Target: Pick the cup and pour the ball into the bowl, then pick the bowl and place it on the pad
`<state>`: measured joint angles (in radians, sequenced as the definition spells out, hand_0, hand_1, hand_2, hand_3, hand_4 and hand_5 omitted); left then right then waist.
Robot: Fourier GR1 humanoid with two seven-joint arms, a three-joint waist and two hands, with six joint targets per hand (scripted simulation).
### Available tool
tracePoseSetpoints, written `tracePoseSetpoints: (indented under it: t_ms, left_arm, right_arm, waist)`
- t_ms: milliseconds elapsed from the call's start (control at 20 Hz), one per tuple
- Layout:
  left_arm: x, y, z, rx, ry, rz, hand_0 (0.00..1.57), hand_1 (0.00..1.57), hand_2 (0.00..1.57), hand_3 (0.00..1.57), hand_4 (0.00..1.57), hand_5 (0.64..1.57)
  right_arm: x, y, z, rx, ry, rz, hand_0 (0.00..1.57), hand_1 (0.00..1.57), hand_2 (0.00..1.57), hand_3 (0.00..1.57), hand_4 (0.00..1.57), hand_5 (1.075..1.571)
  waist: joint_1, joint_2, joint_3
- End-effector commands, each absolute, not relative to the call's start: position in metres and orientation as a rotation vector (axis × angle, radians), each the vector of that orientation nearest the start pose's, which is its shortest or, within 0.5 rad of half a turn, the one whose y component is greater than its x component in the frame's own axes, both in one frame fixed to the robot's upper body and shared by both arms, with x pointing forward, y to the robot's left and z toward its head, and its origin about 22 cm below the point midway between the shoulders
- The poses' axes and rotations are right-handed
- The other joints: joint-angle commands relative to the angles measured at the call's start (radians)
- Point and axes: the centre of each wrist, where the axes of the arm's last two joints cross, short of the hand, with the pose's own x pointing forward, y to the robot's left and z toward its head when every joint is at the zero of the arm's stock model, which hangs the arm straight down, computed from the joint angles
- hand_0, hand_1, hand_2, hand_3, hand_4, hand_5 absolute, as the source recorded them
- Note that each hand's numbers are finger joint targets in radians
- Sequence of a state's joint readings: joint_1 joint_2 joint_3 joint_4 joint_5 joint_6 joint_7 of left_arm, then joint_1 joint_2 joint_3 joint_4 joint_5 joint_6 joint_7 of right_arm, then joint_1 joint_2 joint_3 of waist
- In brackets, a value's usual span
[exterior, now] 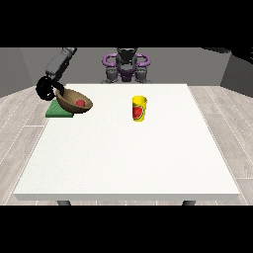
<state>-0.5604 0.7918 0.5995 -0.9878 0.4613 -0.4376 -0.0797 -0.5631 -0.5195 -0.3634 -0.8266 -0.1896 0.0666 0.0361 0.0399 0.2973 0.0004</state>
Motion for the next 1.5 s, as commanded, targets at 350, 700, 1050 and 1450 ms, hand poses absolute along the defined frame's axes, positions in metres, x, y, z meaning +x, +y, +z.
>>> tracePoseSetpoints:
  t_ms: [350, 700, 1050, 1450]
  left_arm:
    - [0.274, 0.504, 0.276, 0.192, -2.212, 0.087, 0.00, 0.00, 0.00, 0.00, 0.68, 1.556]
    - [0.265, 0.500, 0.273, 0.165, -2.207, 0.106, 0.00, 0.00, 0.00, 0.00, 0.69, 1.556]
    - [0.264, 0.515, 0.253, 0.141, -2.146, 0.095, 0.00, 0.00, 0.00, 0.00, 0.68, 1.557]
    - [0.273, 0.509, 0.237, 0.159, -2.053, 0.111, 0.00, 0.00, 0.00, 0.00, 0.66, 1.548]
  right_arm:
    - [0.315, -0.513, 0.094, -0.390, -1.651, -0.268, 1.57, 1.57, 1.57, 0.00, 0.96, 1.571]
    - [0.315, -0.519, 0.093, -0.421, -1.648, -0.217, 1.57, 1.57, 1.57, 0.00, 0.99, 1.570]
    - [0.308, -0.505, 0.053, -0.391, -1.540, -0.158, 1.57, 1.57, 1.57, 0.82, 1.00, 1.565]
    - [0.323, -0.487, 0.049, -0.374, -1.381, -0.135, 1.57, 1.57, 1.57, 1.41, 0.98, 1.561]
  waist:
    - [0.029, 0.197, 0.0036]
    - [0.027, 0.182, 0.0018]
    - [0.024, 0.122, 0.0000]
    - [0.024, 0.021, -0.0002]
